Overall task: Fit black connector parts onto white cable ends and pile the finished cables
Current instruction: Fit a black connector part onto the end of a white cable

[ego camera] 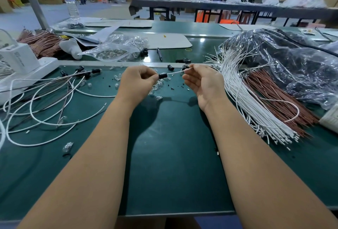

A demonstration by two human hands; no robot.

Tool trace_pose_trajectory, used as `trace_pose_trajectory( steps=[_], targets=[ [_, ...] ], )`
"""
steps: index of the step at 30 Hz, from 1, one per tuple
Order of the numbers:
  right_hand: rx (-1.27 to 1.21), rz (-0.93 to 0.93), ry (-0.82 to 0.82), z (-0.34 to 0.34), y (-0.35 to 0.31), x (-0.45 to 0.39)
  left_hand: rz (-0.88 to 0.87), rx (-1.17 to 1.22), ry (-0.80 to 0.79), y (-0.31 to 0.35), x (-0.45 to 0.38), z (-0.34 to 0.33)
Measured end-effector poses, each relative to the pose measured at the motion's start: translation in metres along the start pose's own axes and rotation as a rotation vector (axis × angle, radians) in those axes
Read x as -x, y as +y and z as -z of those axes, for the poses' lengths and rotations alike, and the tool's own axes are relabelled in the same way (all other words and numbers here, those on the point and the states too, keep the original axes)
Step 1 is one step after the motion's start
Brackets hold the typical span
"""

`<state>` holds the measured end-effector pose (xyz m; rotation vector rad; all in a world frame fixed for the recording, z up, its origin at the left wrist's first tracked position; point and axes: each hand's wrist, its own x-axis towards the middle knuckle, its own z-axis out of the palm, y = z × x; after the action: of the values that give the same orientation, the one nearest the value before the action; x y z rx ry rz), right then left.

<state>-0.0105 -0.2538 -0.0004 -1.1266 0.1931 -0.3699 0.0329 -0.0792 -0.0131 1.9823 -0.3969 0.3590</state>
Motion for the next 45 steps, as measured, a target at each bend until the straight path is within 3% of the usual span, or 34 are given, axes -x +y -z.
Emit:
trace_pose_trajectory(
  steps=[8, 18, 24, 29, 38, 45],
  targets=[
    [0.008, 0.045, 0.038, 0.0, 0.002, 0.0, -0.019, -0.023, 0.032, -0.001, 0.0, 0.0],
    [-0.109, 0.017, 0.013, -0.002, 0.0, 0.003, -0.194, -0.157, 0.066, 0.011, 0.006, -0.003],
    [-0.191, -0.037, 0.004, -0.002, 0.0, 0.001, -0.107, -0.082, 0.083, 0.007, 0.004, -0.001],
    [-0.162, 0.017, -0.005, -0.001, 0.003, 0.001, -0.033, -0.067, -0.002, 0.004, 0.004, -0.003],
    [0.417, 0.271, -0.034, -0.007, 0.013, 0.001, -0.106, -0.126, -0.101, 0.015, 0.007, -0.012],
    [0.785, 0.457, -0.043, -0.01, 0.014, 0.004, -0.053, -0.131, -0.014, 0.013, 0.005, -0.009]
  ],
)
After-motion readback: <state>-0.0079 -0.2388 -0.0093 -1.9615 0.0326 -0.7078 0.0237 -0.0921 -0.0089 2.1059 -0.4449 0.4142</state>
